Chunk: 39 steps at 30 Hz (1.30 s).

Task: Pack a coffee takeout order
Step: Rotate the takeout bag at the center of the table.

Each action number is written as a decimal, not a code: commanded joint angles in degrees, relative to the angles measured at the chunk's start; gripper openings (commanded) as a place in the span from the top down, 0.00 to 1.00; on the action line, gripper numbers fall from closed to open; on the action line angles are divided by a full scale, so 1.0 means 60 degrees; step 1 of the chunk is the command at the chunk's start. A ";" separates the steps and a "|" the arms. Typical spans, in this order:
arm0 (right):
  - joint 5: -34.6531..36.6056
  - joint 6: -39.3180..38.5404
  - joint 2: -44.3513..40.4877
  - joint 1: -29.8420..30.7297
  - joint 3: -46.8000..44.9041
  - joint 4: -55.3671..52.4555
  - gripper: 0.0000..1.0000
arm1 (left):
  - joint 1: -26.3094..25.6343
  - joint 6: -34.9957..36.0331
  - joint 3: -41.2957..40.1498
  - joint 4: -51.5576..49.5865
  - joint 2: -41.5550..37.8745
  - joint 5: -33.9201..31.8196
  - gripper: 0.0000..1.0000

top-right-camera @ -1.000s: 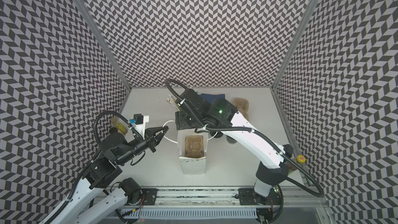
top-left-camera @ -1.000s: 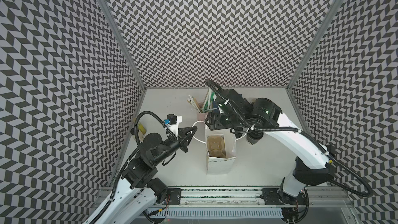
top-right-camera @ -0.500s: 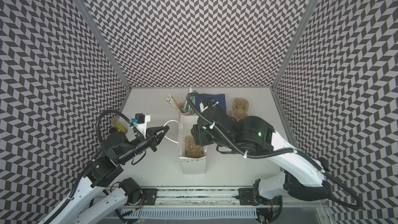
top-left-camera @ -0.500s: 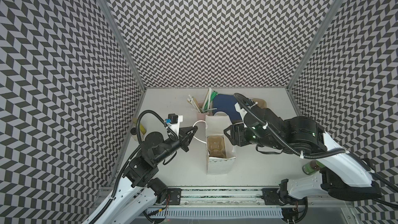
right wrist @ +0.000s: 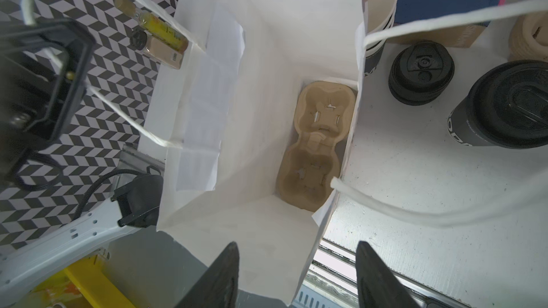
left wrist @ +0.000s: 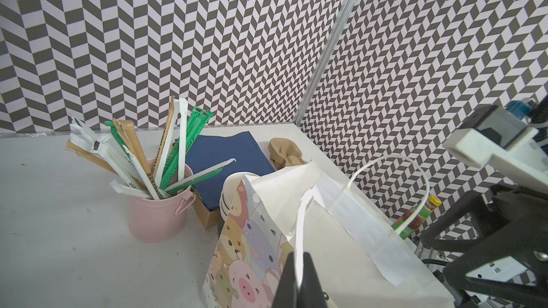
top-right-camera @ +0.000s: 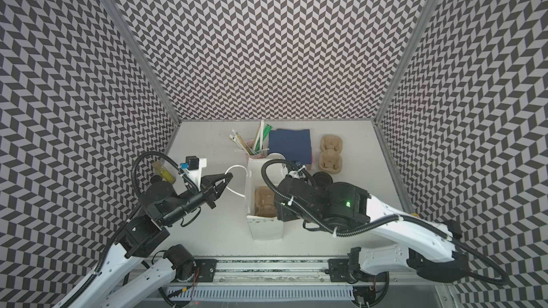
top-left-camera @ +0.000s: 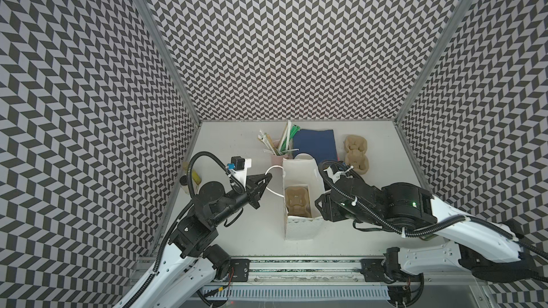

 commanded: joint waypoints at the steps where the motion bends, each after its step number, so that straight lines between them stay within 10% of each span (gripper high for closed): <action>1: 0.0833 0.0259 -0.0092 0.0041 -0.0070 0.0382 0.47 | 0.0036 0.0056 -0.0042 0.0088 -0.0166 -0.0177 0.99; 39: 0.0506 -0.2320 0.1248 -0.2111 0.0025 0.0975 0.99 | 0.0233 0.0163 0.0002 0.0086 -0.0328 -0.0357 0.72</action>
